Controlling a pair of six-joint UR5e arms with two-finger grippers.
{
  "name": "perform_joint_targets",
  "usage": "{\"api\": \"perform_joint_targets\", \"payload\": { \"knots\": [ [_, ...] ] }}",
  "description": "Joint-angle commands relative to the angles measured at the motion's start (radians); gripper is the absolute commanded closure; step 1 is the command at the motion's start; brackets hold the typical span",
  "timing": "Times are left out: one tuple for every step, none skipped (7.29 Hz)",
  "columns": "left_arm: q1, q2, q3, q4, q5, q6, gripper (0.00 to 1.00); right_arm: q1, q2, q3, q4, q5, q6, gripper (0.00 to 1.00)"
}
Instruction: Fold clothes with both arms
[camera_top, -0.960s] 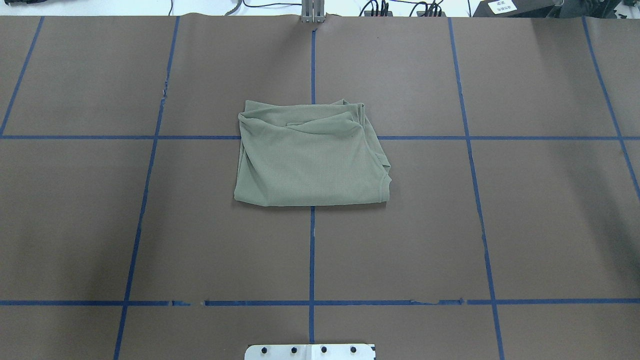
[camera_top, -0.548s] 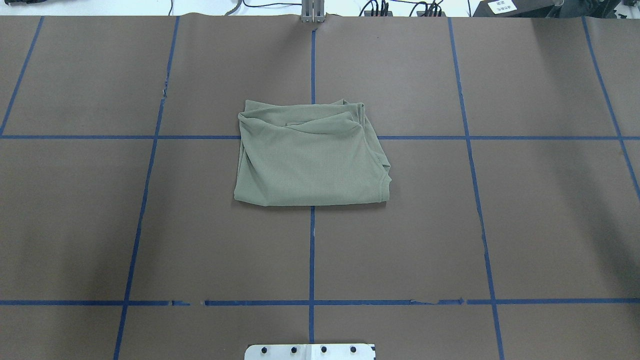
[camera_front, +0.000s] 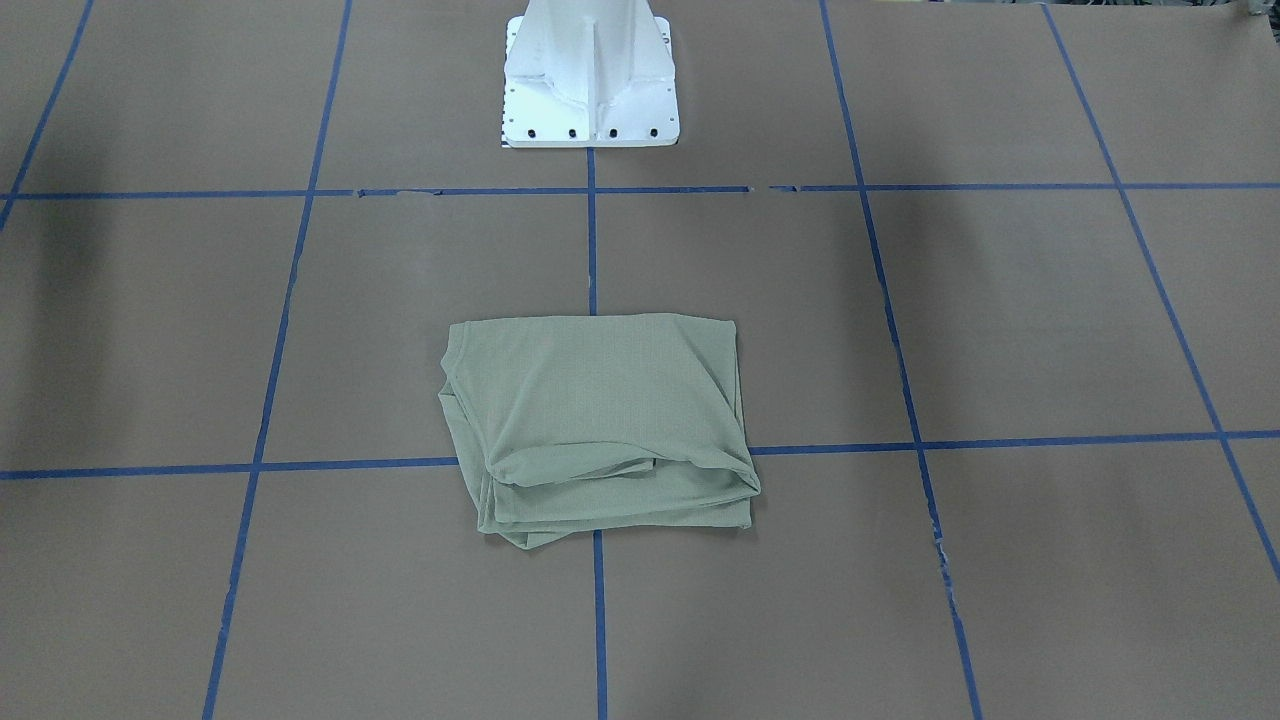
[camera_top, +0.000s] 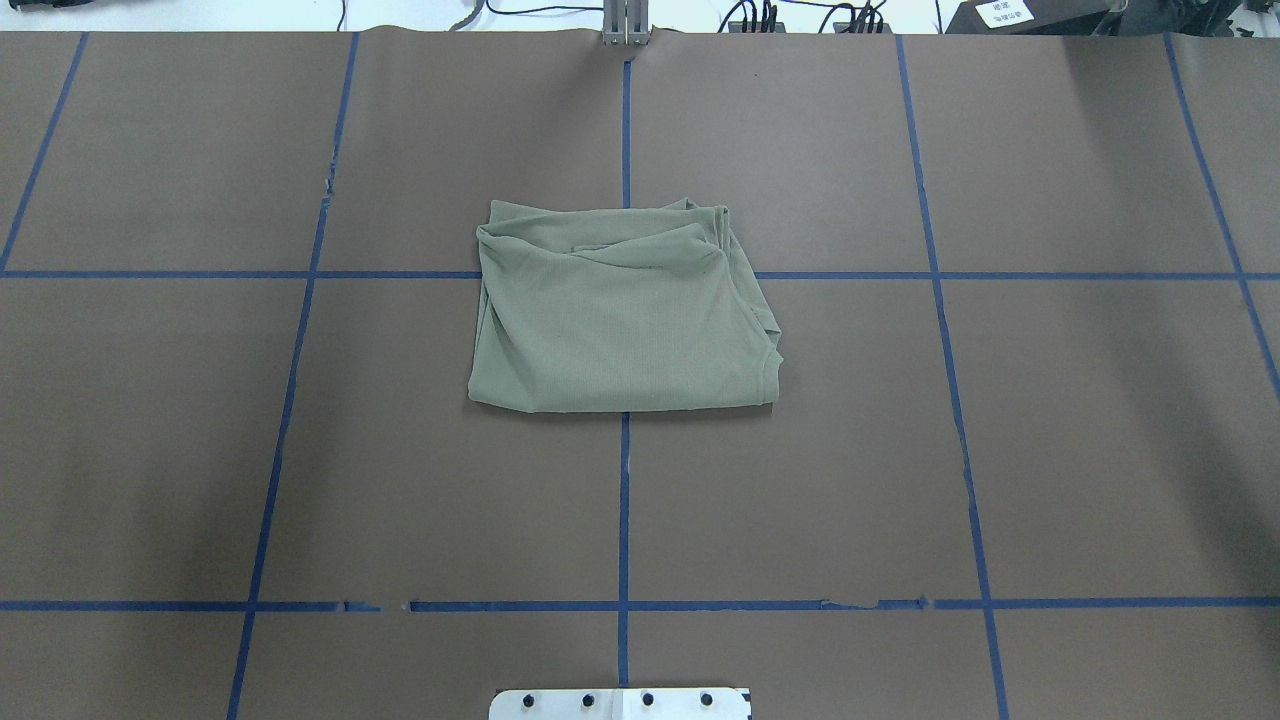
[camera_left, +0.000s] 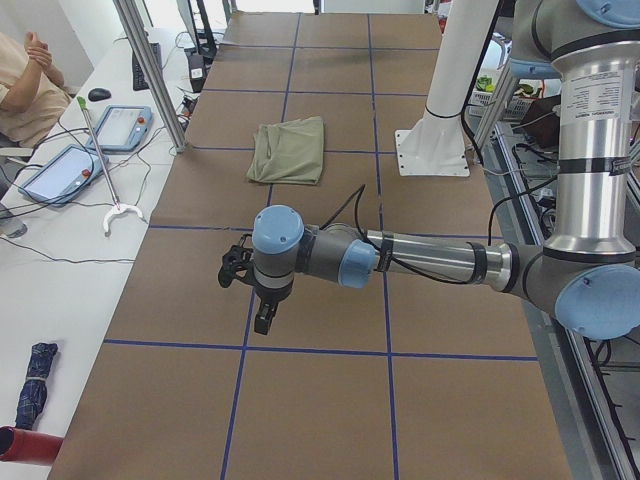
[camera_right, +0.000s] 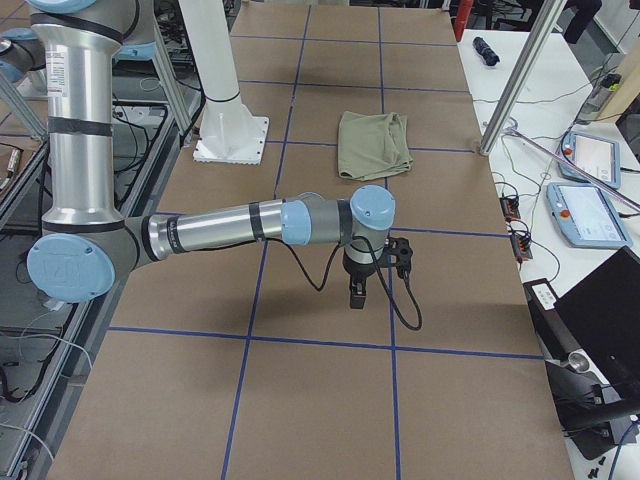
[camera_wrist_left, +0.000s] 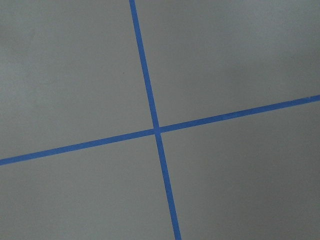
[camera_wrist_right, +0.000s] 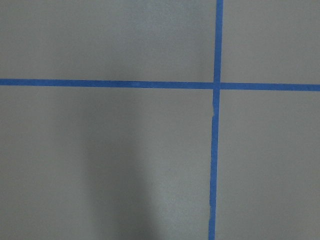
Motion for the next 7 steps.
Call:
{"api": "perform_joint_targets", "payload": {
  "knots": [
    [0.000,-0.024,-0.010,-0.001,-0.002,0.001,0.00,0.002,0.013,-0.005,0.001,-0.004,0.002,0.00],
    [0.000,-0.029,-0.017,-0.001,-0.002,0.001,0.00,0.002,0.016,-0.005,0.001,-0.002,0.001,0.00],
    [0.000,-0.041,-0.015,-0.001,0.000,0.000,0.00,0.002,0.016,-0.002,0.001,-0.002,0.001,0.00],
    [0.000,-0.046,-0.017,-0.001,-0.002,0.000,0.00,0.002,0.016,-0.002,0.001,-0.001,0.002,0.00],
    [0.014,-0.044,0.002,-0.001,0.003,0.001,0.00,0.000,0.016,-0.005,0.001,0.007,0.002,0.00],
    [0.015,-0.043,-0.026,0.002,-0.003,0.001,0.00,0.000,0.018,-0.005,0.001,0.018,0.002,0.00],
    [0.032,-0.040,-0.024,-0.003,-0.002,0.001,0.00,0.000,0.024,0.003,0.002,0.018,0.004,0.00]
  ]
}}
